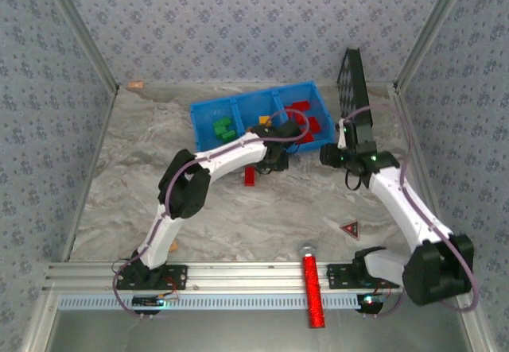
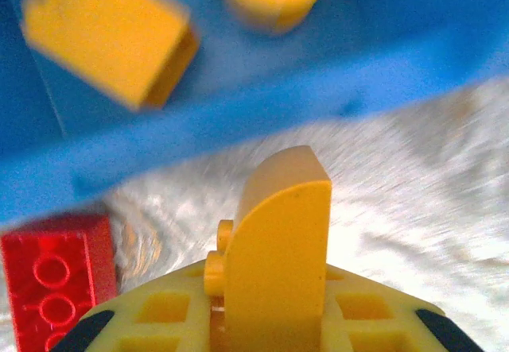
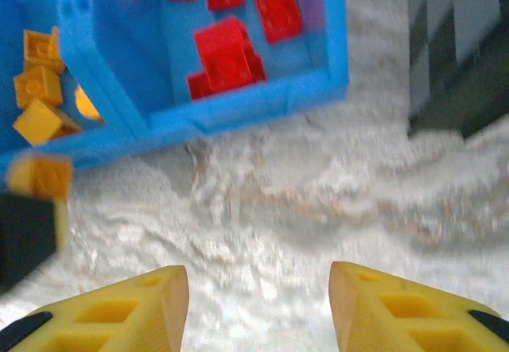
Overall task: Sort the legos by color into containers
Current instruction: Pick up the lego from the center of the table, then place the lego in the container.
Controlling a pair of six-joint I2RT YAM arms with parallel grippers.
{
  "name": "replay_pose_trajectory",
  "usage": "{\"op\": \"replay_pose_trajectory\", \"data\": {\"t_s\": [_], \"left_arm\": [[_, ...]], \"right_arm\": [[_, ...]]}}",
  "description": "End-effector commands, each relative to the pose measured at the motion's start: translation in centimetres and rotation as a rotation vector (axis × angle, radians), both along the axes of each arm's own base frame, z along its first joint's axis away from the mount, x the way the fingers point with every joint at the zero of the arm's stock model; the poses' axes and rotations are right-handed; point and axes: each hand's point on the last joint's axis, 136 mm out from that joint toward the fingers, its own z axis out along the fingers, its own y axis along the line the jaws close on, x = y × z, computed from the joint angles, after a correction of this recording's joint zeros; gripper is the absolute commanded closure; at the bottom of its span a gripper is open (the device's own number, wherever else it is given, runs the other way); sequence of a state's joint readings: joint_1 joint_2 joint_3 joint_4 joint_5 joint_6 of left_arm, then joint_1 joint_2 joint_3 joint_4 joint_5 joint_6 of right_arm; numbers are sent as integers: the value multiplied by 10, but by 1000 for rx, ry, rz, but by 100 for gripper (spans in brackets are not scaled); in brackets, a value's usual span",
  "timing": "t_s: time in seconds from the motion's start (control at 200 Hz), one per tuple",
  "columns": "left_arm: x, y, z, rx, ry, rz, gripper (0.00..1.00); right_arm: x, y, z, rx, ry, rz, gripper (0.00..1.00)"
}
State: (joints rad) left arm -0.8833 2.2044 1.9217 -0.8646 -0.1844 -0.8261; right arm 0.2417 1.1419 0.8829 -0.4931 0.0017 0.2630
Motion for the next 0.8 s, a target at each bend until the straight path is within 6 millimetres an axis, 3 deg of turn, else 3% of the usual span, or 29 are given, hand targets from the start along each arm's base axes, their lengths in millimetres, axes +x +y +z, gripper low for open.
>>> {"op": "replay_pose_trajectory", "data": {"t_s": [0.0,0.095,0.215,0.36,0.495,0.695,0.795], "left_arm": [[37,8,80,-73,-156,3,85],[60,12,99,-83,-209,11,85],[92,24,106,-68,-258,38,85],[132,36,87,-86,-259,105,85],[160,34,67,-94,-266,136,85],[182,27,45,-111,-269,153,86],[185,29,35,-118,-250,160,86]], "right_arm": [[-27,-7,-18,45,44,-128,50],[-48,-2,-26,60,61,-124,48],[-65,10,-27,115,58,-124,44],[-83,33,-27,151,74,-91,40],[-98,49,-35,114,111,-71,37],[-100,76,-42,111,101,-30,34],[-98,92,-46,109,101,-3,26]]}}
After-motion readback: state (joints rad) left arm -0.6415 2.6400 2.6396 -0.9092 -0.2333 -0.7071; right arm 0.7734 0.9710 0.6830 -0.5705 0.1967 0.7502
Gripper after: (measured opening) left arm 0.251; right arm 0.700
